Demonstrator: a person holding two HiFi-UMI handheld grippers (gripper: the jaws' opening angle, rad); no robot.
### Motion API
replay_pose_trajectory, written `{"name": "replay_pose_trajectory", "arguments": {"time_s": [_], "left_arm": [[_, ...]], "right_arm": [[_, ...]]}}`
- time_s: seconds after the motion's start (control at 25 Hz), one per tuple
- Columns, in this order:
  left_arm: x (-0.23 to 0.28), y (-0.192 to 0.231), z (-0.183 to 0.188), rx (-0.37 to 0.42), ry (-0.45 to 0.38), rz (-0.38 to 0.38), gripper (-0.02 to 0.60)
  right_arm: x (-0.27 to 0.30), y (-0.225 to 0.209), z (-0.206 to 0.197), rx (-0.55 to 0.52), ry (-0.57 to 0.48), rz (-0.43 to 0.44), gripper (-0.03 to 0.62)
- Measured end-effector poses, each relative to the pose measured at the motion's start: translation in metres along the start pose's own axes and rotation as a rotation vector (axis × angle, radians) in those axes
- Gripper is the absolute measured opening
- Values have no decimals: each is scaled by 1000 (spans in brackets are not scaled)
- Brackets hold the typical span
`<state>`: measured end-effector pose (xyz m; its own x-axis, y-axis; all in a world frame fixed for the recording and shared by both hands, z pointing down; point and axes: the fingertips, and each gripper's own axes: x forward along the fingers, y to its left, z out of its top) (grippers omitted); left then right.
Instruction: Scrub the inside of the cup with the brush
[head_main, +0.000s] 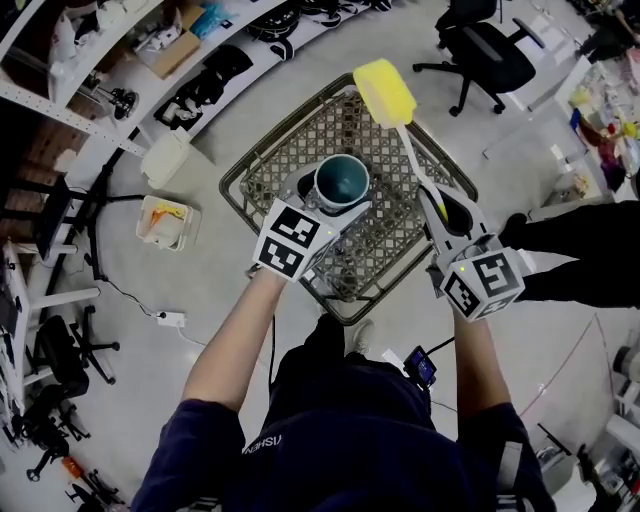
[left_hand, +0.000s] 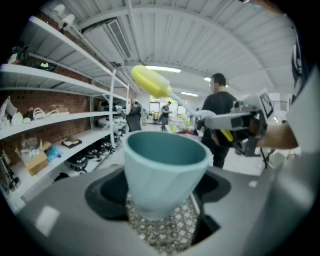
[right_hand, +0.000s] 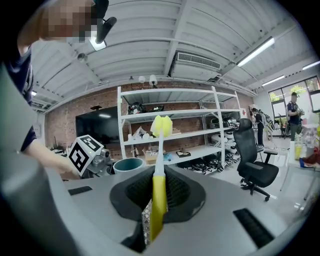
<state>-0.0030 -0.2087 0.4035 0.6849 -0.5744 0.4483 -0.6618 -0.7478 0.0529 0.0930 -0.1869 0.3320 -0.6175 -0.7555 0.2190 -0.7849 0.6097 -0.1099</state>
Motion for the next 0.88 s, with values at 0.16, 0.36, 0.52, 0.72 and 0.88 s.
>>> {"name": "replay_pose_trajectory", "arguments": {"time_s": [0.16,0.36,0.52,0.72,0.88], "left_arm": [[3,0,0,2,4,-2,382],[7,-3,3,3,8,-5,382],[8,-2,1,2,11,-4,382],[8,2,-1,0,14,0,382],[8,5,-4,-5,21,1,382]], "right_arm": [[-1,-4,0,6,3,-5,28],[-4,-8,-1,6,9,-4,28],[-4,-9,-5,17,17,0,28],[-2,-10,-8,21,27,1,28],[0,-9,-10,28,34,1,28]]}}
